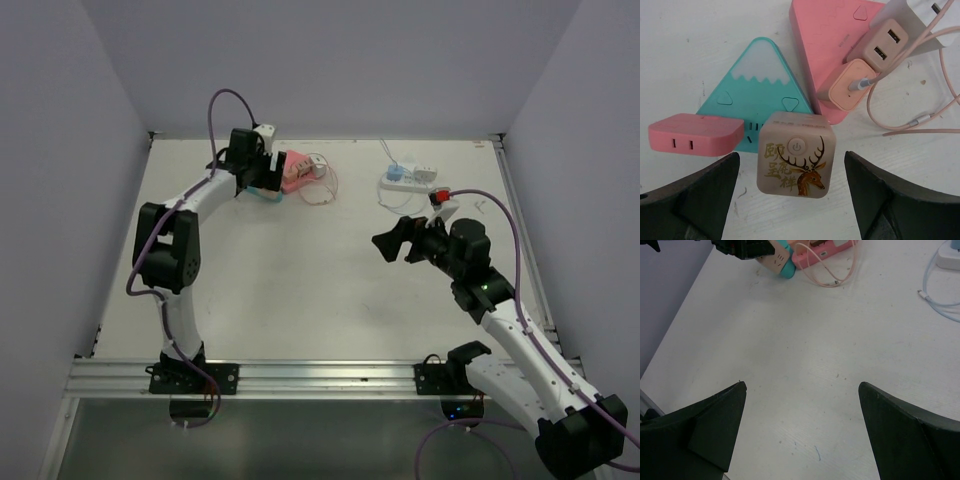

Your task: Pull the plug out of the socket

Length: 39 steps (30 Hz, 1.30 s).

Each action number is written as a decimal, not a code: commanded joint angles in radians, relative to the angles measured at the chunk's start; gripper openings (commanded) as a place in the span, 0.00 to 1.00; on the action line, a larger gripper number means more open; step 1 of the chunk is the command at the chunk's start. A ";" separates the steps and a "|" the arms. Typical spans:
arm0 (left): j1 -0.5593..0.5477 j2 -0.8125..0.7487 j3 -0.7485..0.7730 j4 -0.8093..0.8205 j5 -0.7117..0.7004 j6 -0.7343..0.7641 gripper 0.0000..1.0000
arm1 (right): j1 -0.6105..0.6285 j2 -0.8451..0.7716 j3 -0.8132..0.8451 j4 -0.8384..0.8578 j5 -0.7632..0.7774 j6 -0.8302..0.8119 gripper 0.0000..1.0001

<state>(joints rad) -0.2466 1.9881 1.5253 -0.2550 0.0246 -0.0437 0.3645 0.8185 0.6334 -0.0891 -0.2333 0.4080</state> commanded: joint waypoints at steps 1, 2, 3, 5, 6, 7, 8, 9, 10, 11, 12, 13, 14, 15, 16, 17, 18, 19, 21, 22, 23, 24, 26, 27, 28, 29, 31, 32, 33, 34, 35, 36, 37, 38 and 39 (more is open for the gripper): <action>-0.014 0.023 0.036 0.014 0.054 0.068 0.89 | 0.002 0.010 0.005 0.040 -0.031 -0.012 0.99; -0.016 0.028 0.039 0.016 0.052 0.068 0.89 | 0.004 0.010 0.005 0.035 -0.031 -0.012 0.99; -0.017 0.037 0.044 0.017 0.052 0.071 0.88 | 0.002 0.008 0.005 0.034 -0.031 -0.012 0.99; -0.022 0.046 0.049 0.023 0.048 0.074 0.86 | 0.004 0.008 0.005 0.029 -0.031 -0.017 0.99; -0.023 0.058 0.056 0.020 0.046 0.079 0.86 | 0.002 0.007 0.005 0.028 -0.028 -0.017 0.99; -0.025 0.064 0.061 0.019 0.040 0.082 0.86 | 0.002 0.007 0.005 0.026 -0.029 -0.018 0.99; -0.028 0.074 0.067 0.017 0.034 0.085 0.85 | 0.002 0.005 0.003 0.023 -0.028 -0.018 0.99; -0.029 0.078 0.070 0.014 0.025 0.091 0.85 | 0.002 0.005 0.003 0.022 -0.028 -0.020 0.99; -0.031 0.081 0.072 0.011 0.020 0.096 0.85 | 0.002 0.004 0.003 0.022 -0.028 -0.020 0.99; -0.036 0.084 0.072 0.011 0.015 0.100 0.84 | 0.002 0.004 0.002 0.020 -0.026 -0.020 0.99; -0.037 0.086 0.070 0.010 0.002 0.103 0.84 | 0.002 0.004 0.002 0.019 -0.026 -0.020 0.99; -0.039 0.084 0.068 0.008 -0.002 0.107 0.81 | 0.004 0.002 0.002 0.019 -0.027 -0.021 0.99; -0.042 0.081 0.064 0.010 -0.005 0.111 0.80 | 0.004 0.004 0.002 0.019 -0.026 -0.020 0.99; -0.043 0.078 0.059 0.010 -0.006 0.111 0.77 | 0.002 0.004 0.002 0.019 -0.027 -0.020 0.99; -0.045 0.074 0.055 0.013 -0.012 0.113 0.72 | 0.004 0.004 0.003 0.019 -0.029 -0.020 0.99; -0.048 0.068 0.044 0.014 -0.014 0.113 0.70 | 0.004 0.004 0.003 0.019 -0.029 -0.020 0.99; -0.048 0.063 0.038 0.016 -0.015 0.114 0.68 | 0.002 0.004 0.005 0.017 -0.032 -0.020 0.99; -0.049 0.058 0.030 0.022 -0.015 0.113 0.62 | 0.004 0.004 0.005 0.017 -0.034 -0.020 0.99; -0.052 0.041 0.004 0.023 -0.017 0.110 0.58 | 0.004 0.002 0.006 0.011 -0.035 -0.020 0.99; -0.054 0.034 -0.007 0.023 -0.017 0.108 0.52 | 0.004 0.001 0.006 0.009 -0.037 -0.020 0.99; -0.060 0.017 -0.028 0.025 -0.017 0.108 0.49 | 0.004 -0.001 0.005 0.011 -0.037 -0.018 0.99; -0.062 0.006 -0.042 0.023 -0.018 0.102 0.47 | 0.004 -0.002 0.002 0.011 -0.037 -0.017 0.99; -0.072 -0.033 -0.089 0.025 -0.020 0.079 0.37 | 0.004 -0.001 -0.004 0.015 -0.044 -0.005 0.99; -0.077 -0.049 -0.108 0.028 -0.018 0.067 0.31 | 0.004 0.001 -0.006 0.018 -0.050 0.000 0.99; -0.080 -0.066 -0.129 0.039 -0.017 0.059 0.29 | 0.004 0.002 -0.009 0.022 -0.057 0.009 0.99; -0.086 -0.102 -0.176 0.046 -0.017 0.045 0.27 | 0.004 0.002 -0.014 0.031 -0.072 0.014 0.99; -0.098 -0.141 -0.227 0.077 -0.014 -0.002 0.24 | 0.004 0.008 -0.018 0.041 -0.086 0.029 0.99; -0.103 -0.182 -0.273 0.085 -0.009 -0.034 0.23 | 0.004 0.008 -0.023 0.049 -0.090 0.038 0.99; -0.106 -0.201 -0.295 0.092 0.007 -0.050 0.22 | 0.004 0.010 -0.026 0.052 -0.089 0.048 0.99; -0.115 -0.222 -0.319 0.114 0.024 -0.061 0.20 | 0.002 0.014 -0.029 0.057 -0.089 0.066 0.99; -0.120 -0.265 -0.367 0.128 0.037 -0.082 0.19 | 0.004 0.019 -0.031 0.061 -0.095 0.075 0.99; -0.126 -0.288 -0.391 0.157 0.056 -0.088 0.18 | 0.004 0.022 -0.032 0.066 -0.100 0.093 0.99; -0.141 -0.311 -0.414 0.166 0.064 -0.096 0.18 | 0.002 0.030 -0.034 0.068 -0.100 0.103 0.99; -0.151 -0.358 -0.457 0.181 0.064 -0.105 0.15 | 0.004 0.036 -0.032 0.066 -0.098 0.112 0.99; -0.160 -0.382 -0.479 0.206 0.070 -0.132 0.13 | 0.004 0.041 -0.029 0.062 -0.084 0.130 0.99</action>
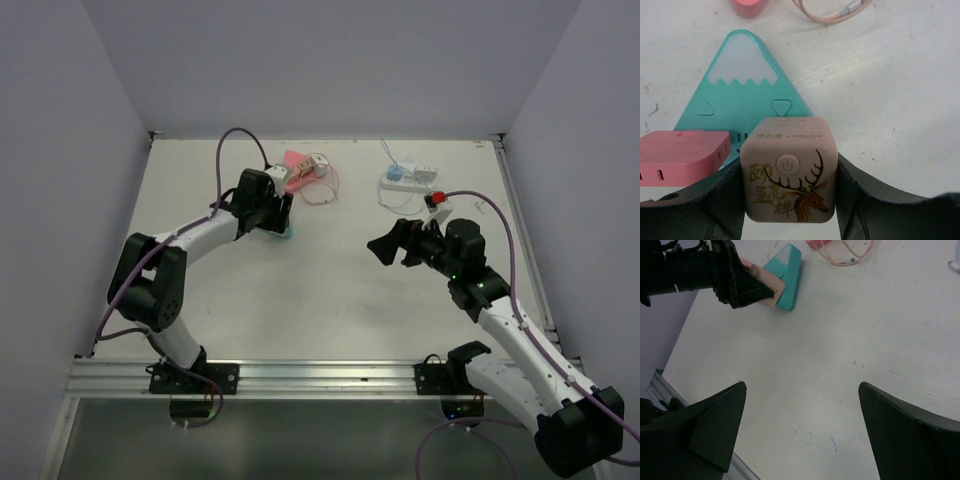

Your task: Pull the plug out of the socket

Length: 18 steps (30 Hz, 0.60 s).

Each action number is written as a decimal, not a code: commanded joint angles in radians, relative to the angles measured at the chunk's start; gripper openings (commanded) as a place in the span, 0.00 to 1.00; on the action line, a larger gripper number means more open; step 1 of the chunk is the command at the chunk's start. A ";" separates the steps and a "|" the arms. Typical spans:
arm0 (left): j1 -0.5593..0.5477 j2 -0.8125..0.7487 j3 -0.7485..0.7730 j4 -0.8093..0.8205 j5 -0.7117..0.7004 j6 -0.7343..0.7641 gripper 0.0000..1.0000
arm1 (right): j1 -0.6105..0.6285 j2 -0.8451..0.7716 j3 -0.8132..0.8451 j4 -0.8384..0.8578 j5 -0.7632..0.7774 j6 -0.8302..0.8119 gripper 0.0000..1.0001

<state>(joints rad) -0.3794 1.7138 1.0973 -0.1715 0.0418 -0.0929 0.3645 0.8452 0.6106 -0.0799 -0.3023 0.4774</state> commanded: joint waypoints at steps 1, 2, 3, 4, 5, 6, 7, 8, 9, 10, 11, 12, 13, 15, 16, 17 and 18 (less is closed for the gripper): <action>-0.039 -0.156 -0.091 0.136 0.067 -0.097 0.12 | 0.005 0.025 -0.005 0.046 -0.008 0.070 0.99; -0.042 -0.181 -0.112 0.151 0.078 -0.134 0.10 | 0.007 0.028 -0.002 0.037 0.000 0.079 0.99; -0.044 -0.206 -0.132 0.155 0.108 -0.151 0.07 | 0.007 0.031 -0.005 0.037 0.002 0.085 0.99; -0.046 -0.232 -0.154 0.217 0.128 -0.163 0.07 | 0.008 0.037 -0.008 0.038 0.008 0.105 0.99; -0.049 -0.285 -0.195 0.234 0.144 -0.180 0.06 | 0.010 0.046 -0.011 0.042 0.009 0.121 0.99; -0.050 -0.310 -0.215 0.263 0.170 -0.185 0.05 | 0.010 0.055 -0.014 0.045 0.005 0.133 0.99; -0.058 -0.339 -0.237 0.277 0.184 -0.188 0.05 | 0.011 0.061 -0.014 0.049 -0.015 0.157 0.99; -0.061 -0.389 -0.275 0.293 0.199 -0.198 0.05 | 0.013 0.072 -0.012 0.051 -0.020 0.170 0.99; -0.067 -0.414 -0.295 0.328 0.222 -0.206 0.02 | 0.014 0.098 -0.011 0.054 -0.027 0.181 0.99; -0.078 -0.439 -0.315 0.346 0.234 -0.217 0.01 | 0.019 0.110 -0.008 0.052 -0.027 0.199 0.99; -0.081 -0.483 -0.356 0.368 0.250 -0.240 0.00 | 0.022 0.123 -0.002 0.046 -0.021 0.208 0.99; -0.084 -0.505 -0.378 0.406 0.286 -0.249 0.00 | 0.024 0.146 0.000 0.046 -0.020 0.219 0.99; -0.088 -0.541 -0.413 0.421 0.300 -0.258 0.00 | 0.027 0.156 0.001 0.048 -0.018 0.239 0.99; -0.096 -0.574 -0.439 0.452 0.338 -0.275 0.00 | 0.036 0.184 0.008 0.058 -0.014 0.266 0.99; -0.104 -0.600 -0.462 0.458 0.345 -0.275 0.00 | 0.040 0.190 0.011 0.063 -0.009 0.274 0.99; -0.110 -0.612 -0.473 0.467 0.349 -0.277 0.00 | 0.045 0.196 0.017 0.074 -0.008 0.282 0.99; -0.119 -0.623 -0.484 0.481 0.355 -0.272 0.00 | 0.051 0.206 0.021 0.074 -0.005 0.291 0.99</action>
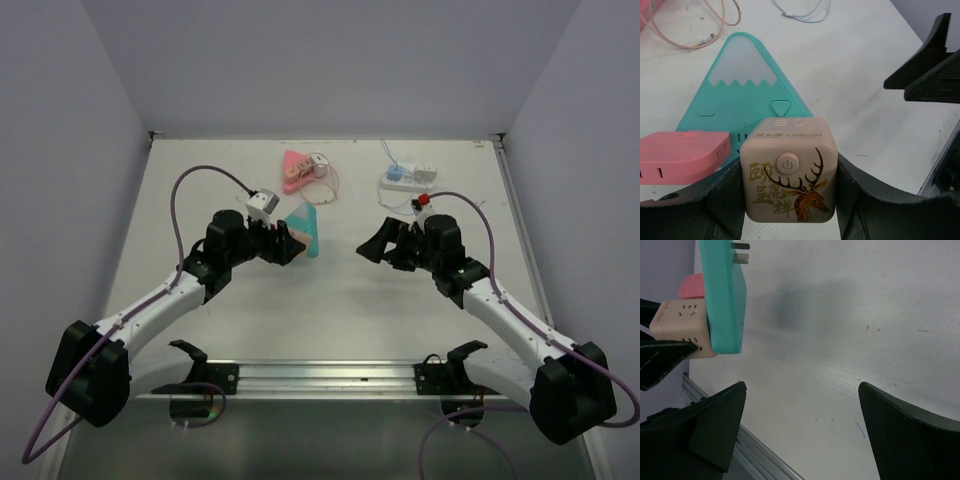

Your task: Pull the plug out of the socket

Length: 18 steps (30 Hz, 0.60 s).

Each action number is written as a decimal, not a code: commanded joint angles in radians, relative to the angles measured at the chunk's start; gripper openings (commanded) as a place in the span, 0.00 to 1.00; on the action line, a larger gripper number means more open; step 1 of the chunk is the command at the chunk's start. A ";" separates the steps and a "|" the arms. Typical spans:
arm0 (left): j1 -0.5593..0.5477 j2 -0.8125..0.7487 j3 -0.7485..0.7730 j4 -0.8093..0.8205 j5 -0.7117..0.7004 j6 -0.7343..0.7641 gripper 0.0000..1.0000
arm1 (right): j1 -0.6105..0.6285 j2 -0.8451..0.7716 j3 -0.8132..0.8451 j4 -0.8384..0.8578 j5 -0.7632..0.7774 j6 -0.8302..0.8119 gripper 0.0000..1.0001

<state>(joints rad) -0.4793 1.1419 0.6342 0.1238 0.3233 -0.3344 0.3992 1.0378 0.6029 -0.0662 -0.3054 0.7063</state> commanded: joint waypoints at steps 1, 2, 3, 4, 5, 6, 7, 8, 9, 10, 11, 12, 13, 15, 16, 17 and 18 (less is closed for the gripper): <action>-0.036 -0.068 -0.037 0.192 0.072 -0.028 0.00 | 0.029 0.028 0.037 0.072 0.002 0.076 0.99; -0.045 -0.074 -0.044 0.194 0.068 -0.017 0.00 | 0.038 0.037 0.049 0.097 0.006 0.084 0.99; -0.054 -0.079 -0.050 0.197 0.059 -0.009 0.00 | 0.044 0.047 0.057 0.106 0.009 0.096 0.99; -0.076 -0.083 -0.054 0.198 0.054 -0.005 0.00 | 0.061 0.062 0.063 0.124 0.011 0.102 0.98; -0.084 -0.083 -0.056 0.198 0.053 0.006 0.00 | 0.069 0.070 0.075 0.132 0.015 0.107 0.97; -0.093 -0.082 -0.056 0.198 0.048 0.014 0.00 | 0.085 0.077 0.083 0.140 0.026 0.114 0.96; -0.111 -0.082 -0.057 0.200 0.043 0.020 0.00 | 0.092 0.088 0.090 0.144 0.031 0.116 0.95; -0.120 -0.080 -0.059 0.201 0.040 0.029 0.00 | 0.098 0.105 0.103 0.155 0.035 0.120 0.93; -0.139 -0.079 -0.062 0.209 0.033 0.032 0.00 | 0.110 0.116 0.109 0.164 0.041 0.127 0.92; -0.146 -0.080 -0.067 0.214 0.028 0.034 0.00 | 0.116 0.125 0.113 0.173 0.048 0.131 0.91; -0.154 -0.079 -0.068 0.217 0.023 0.038 0.00 | 0.125 0.146 0.121 0.187 0.055 0.134 0.90; -0.162 -0.077 -0.068 0.221 0.014 0.040 0.00 | 0.141 0.157 0.127 0.193 0.063 0.139 0.90; -0.176 -0.074 -0.070 0.223 0.011 0.043 0.00 | 0.150 0.168 0.130 0.200 0.071 0.143 0.89; -0.186 -0.071 -0.070 0.224 -0.001 0.047 0.00 | 0.164 0.209 0.141 0.220 0.077 0.162 0.88; -0.194 -0.068 -0.070 0.224 -0.007 0.051 0.00 | 0.179 0.223 0.144 0.229 0.075 0.170 0.87; -0.199 -0.068 -0.068 0.226 -0.016 0.052 0.00 | 0.194 0.246 0.147 0.249 0.074 0.185 0.86; -0.205 -0.068 -0.070 0.227 -0.020 0.052 0.00 | 0.201 0.258 0.149 0.255 0.077 0.193 0.85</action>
<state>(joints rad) -0.6701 1.0920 0.5575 0.2031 0.3309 -0.3172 0.5713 1.2591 0.7105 0.1081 -0.2543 0.8505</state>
